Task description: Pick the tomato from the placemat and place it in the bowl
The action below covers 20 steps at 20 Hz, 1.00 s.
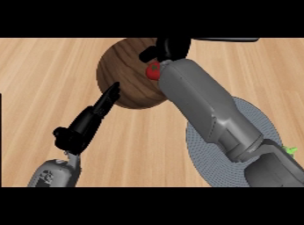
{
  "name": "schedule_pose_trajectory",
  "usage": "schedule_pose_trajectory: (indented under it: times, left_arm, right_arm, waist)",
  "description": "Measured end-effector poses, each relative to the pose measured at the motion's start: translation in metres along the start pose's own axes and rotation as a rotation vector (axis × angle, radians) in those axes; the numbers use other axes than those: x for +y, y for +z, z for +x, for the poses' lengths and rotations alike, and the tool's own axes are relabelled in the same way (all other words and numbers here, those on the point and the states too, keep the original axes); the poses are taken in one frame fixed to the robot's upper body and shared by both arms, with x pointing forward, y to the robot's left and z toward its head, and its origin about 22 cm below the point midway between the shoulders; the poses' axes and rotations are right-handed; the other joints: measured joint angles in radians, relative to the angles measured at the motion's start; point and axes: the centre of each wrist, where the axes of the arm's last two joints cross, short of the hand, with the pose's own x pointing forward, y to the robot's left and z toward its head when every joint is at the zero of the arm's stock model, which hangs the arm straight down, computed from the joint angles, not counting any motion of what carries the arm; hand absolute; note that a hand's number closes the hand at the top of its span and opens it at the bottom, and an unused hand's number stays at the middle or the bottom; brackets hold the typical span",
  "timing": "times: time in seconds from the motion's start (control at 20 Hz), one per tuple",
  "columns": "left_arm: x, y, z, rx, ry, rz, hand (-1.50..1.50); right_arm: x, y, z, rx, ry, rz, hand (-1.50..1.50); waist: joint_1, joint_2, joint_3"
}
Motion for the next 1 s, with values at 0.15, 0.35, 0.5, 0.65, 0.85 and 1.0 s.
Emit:
schedule_pose_trajectory:
  times: [0.15, 0.35, 0.5, 0.65, 0.85, 1.0]
  left_arm:
    - [0.004, 0.003, 0.002, 0.004, 0.0, 0.013, 0.0]
    - [0.011, 0.011, -0.003, 0.015, 0.003, 0.044, 0.0]
    - [0.012, 0.015, -0.004, 0.024, 0.002, 0.056, 0.0]
    - [0.014, 0.014, -0.003, 0.034, 0.007, 0.071, 0.0]
    - [0.017, 0.022, -0.005, 0.036, 0.007, 0.078, 0.0]
    - [0.016, 0.022, -0.004, 0.035, 0.015, 0.079, 0.0]
  right_arm:
    - [-0.003, -0.004, -0.007, 0.044, -0.088, -0.036, -1.5]
    - [-0.01, -0.013, -0.036, 0.094, -0.161, -0.074, -1.5]
    - [-0.02, -0.019, -0.061, 0.116, -0.211, -0.119, -1.5]
    - [-0.032, -0.017, -0.089, 0.125, -0.254, -0.15, -1.5]
    - [-0.058, -0.009, -0.132, 0.128, -0.3, -0.174, -1.5]
    - [-0.078, 0.009, -0.159, 0.125, -0.326, -0.157, -1.5]
  waist:
    - [-0.016, -0.006, 0.0]
    - [-0.047, -0.016, 0.001]
    - [-0.063, -0.021, 0.001]
    - [-0.078, -0.024, 0.001]
    - [-0.086, -0.027, 0.001]
    - [-0.087, -0.026, 0.001]
